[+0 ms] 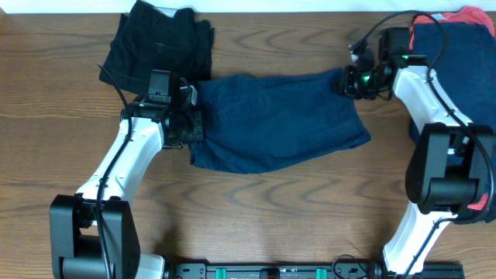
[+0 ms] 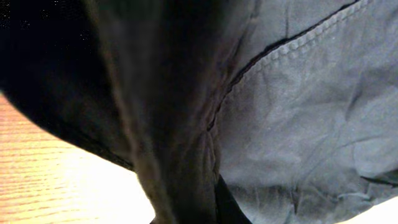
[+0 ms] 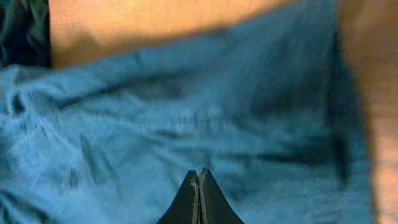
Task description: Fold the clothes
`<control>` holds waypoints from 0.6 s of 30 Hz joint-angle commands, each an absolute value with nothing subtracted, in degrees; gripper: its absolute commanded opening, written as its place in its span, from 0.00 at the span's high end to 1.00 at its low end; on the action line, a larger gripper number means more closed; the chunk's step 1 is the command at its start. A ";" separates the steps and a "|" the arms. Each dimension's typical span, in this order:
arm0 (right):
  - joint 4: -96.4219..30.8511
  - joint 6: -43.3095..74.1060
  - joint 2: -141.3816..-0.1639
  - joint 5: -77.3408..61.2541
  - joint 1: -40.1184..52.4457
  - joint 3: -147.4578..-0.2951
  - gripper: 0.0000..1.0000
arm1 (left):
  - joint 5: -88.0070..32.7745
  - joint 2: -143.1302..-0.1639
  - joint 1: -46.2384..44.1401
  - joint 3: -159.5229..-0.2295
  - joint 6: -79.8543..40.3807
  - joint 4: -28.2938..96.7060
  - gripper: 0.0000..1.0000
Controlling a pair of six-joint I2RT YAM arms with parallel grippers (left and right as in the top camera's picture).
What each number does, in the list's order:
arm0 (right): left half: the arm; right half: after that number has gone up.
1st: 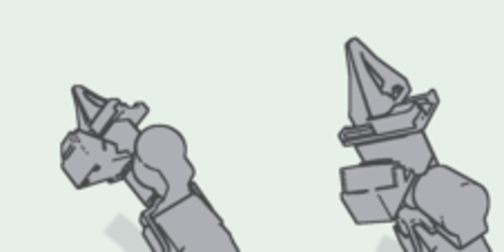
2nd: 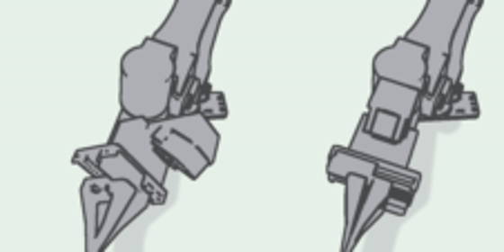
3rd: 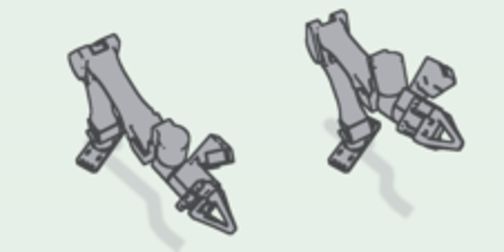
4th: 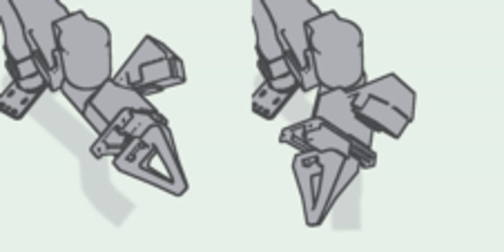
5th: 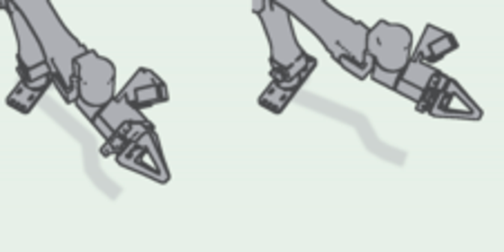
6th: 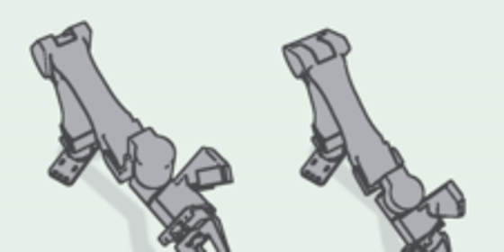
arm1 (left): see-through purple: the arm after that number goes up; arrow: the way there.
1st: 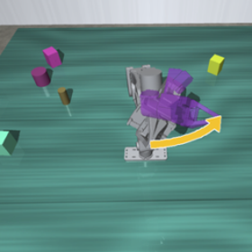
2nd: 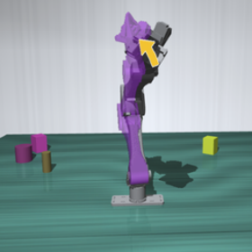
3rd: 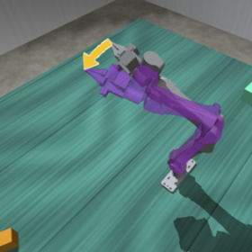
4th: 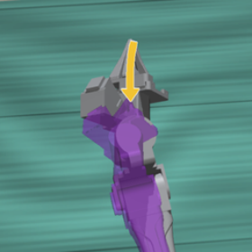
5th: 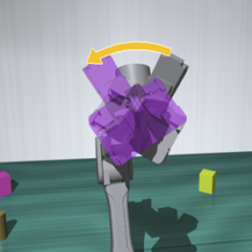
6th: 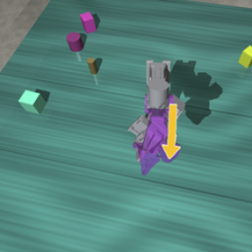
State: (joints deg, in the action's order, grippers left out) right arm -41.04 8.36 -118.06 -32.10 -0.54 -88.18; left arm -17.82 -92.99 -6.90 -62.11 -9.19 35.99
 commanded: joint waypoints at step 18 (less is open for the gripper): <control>-44.16 8.75 -129.12 -27.42 0.10 -88.79 0.99 | -16.86 -86.30 -9.30 -62.61 -21.82 30.39 0.94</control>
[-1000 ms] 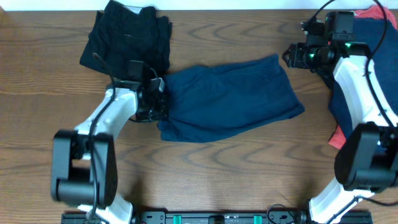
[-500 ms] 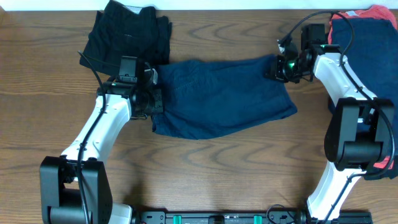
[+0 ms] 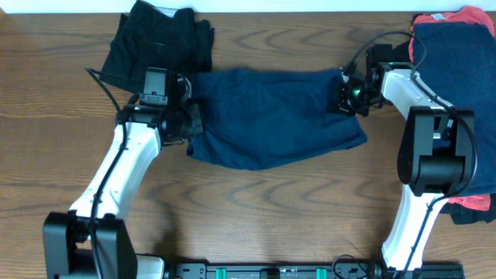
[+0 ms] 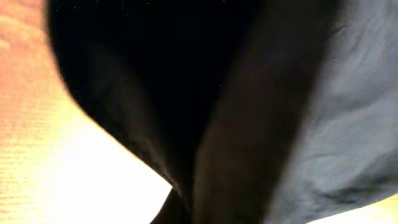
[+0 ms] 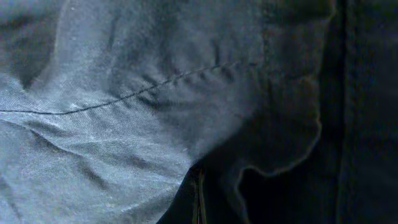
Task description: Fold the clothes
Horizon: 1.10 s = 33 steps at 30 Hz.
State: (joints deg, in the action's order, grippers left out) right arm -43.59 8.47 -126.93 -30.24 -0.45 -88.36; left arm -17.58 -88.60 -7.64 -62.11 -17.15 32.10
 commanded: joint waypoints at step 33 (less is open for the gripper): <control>-42.85 8.75 -134.65 -29.67 2.79 -88.79 0.99 | -11.55 -106.69 -43.53 -62.61 -33.78 -20.56 0.94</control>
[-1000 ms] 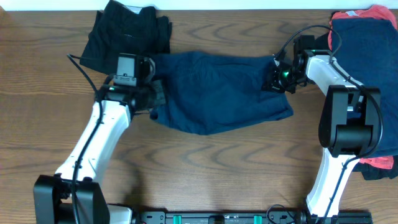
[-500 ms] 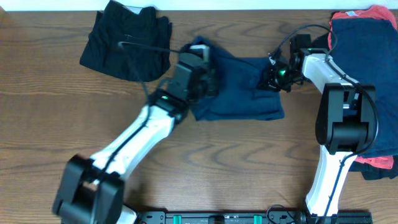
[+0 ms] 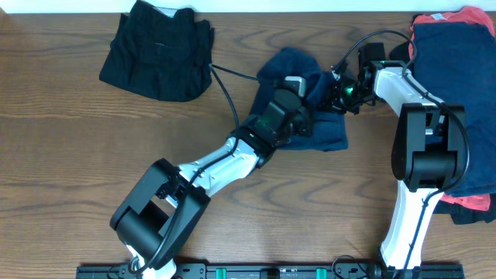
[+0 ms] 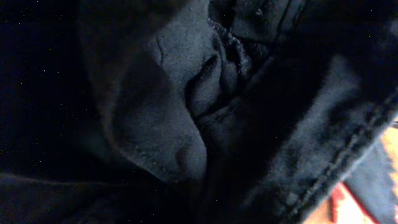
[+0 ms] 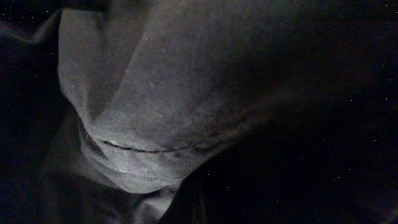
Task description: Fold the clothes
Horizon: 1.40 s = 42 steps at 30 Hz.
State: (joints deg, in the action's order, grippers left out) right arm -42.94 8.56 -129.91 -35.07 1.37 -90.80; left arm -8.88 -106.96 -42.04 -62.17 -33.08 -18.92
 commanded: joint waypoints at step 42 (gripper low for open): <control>-61.43 0.12 -117.64 -31.75 -0.58 -104.57 0.69 | -10.22 -92.01 -34.54 -65.93 -24.01 -3.03 0.02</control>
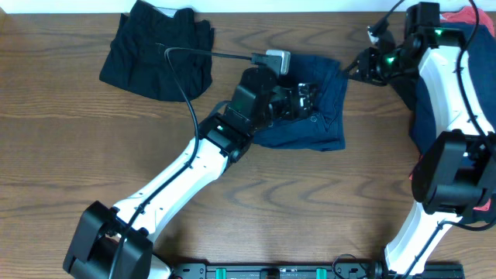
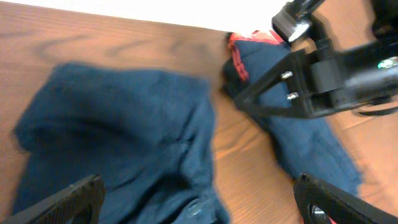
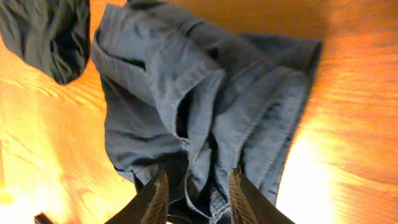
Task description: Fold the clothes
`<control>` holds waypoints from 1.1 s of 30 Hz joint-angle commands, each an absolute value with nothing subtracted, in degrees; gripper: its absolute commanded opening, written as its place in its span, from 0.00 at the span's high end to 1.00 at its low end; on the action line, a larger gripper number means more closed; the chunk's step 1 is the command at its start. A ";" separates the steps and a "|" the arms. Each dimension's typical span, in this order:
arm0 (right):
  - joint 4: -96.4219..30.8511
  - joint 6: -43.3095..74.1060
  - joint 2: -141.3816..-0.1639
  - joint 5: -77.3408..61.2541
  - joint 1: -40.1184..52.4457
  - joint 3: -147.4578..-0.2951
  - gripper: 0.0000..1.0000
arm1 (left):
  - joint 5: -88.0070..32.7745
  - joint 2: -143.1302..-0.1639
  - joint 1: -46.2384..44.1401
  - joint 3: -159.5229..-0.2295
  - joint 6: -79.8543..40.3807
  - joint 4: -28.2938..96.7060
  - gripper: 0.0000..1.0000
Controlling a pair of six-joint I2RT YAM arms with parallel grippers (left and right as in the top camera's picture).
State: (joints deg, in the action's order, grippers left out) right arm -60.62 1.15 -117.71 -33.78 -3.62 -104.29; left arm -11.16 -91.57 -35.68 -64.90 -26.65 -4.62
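Observation:
The navy shorts (image 1: 322, 116) lie folded over in a compact bundle at the table's far middle, also seen in the left wrist view (image 2: 124, 137) and the right wrist view (image 3: 199, 93). My left gripper (image 1: 301, 99) hovers over the bundle's left part, its jaws wide open (image 2: 202, 205) with nothing between them. My right gripper (image 1: 363, 67) stands off the bundle's upper right corner, raised, open and empty (image 3: 198, 199).
A folded black garment (image 1: 159, 46) lies at the far left, also visible from the right wrist (image 3: 50, 31). A pile of blue and red clothes (image 1: 457, 39) sits at the right edge, near the right arm. The wooden table (image 1: 232, 209) shows bare in front.
Both grippers were shut on the bunched shorts; now both are open and off the cloth. The right gripper has moved up and to the right. The shorts rest folded.
The shorts lay spread wide, my left gripper shut on their left end and my right on their right end. Then the left end was over at the right end, doubling the cloth. Now both grippers have let go and the bundle lies folded.

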 commanded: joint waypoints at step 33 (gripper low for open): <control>-73.32 7.46 -117.64 -11.90 12.86 -90.50 0.99 | -5.91 -92.16 -20.25 -65.91 -25.39 16.34 0.02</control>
